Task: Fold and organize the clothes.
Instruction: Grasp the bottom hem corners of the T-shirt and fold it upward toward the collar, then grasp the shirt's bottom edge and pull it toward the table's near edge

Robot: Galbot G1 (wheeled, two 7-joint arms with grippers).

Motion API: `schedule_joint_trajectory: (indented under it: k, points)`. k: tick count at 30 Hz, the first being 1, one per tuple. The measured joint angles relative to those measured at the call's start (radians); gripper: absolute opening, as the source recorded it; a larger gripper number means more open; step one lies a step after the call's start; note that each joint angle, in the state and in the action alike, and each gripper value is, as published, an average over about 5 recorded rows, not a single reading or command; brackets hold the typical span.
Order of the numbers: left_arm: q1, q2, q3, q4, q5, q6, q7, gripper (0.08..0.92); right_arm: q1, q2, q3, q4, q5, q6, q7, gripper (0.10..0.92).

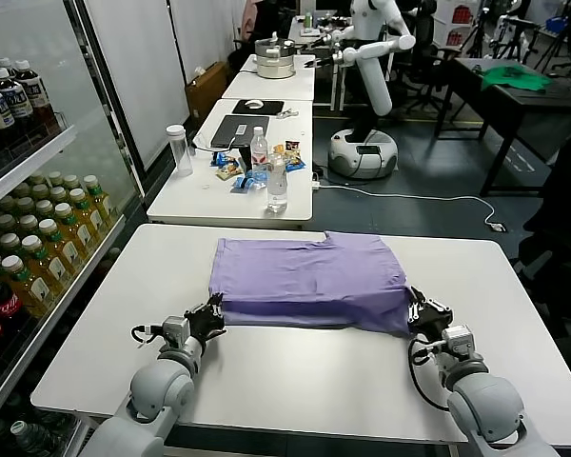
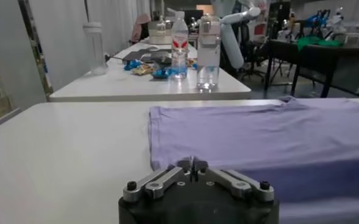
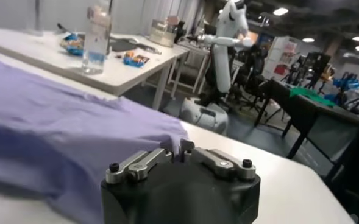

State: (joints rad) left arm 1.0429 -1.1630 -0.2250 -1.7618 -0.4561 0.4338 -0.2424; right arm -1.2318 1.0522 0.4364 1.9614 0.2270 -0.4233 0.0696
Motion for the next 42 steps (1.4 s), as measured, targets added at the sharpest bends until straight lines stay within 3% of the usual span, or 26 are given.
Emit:
schedule_joint_trajectory:
  k: [12,15,20,24,42]
  points:
    - [0.076,-0.029,-0.023,-0.066,0.02,-0.001,-0.04,0.639,-0.093,0.03,0.08,0.056,0.017,-0.036,0.023,0.761]
    - [0.085,-0.039,-0.02,-0.066,0.018,0.004,-0.049,0.725,-0.097,0.035,0.085,0.045,0.032,-0.058,0.03,0.811]
    - [0.08,-0.055,-0.013,-0.046,0.013,0.011,-0.064,0.815,-0.085,0.042,0.077,0.011,0.066,-0.091,0.037,0.818]
    - [0.071,-0.062,-0.008,-0.027,0.01,0.009,-0.07,0.772,-0.071,0.041,0.064,-0.016,0.091,-0.104,0.038,0.762]
    - [0.08,-0.073,-0.01,-0.002,-0.008,-0.026,-0.058,0.259,-0.05,0.036,0.04,-0.071,0.178,-0.125,0.035,0.261]
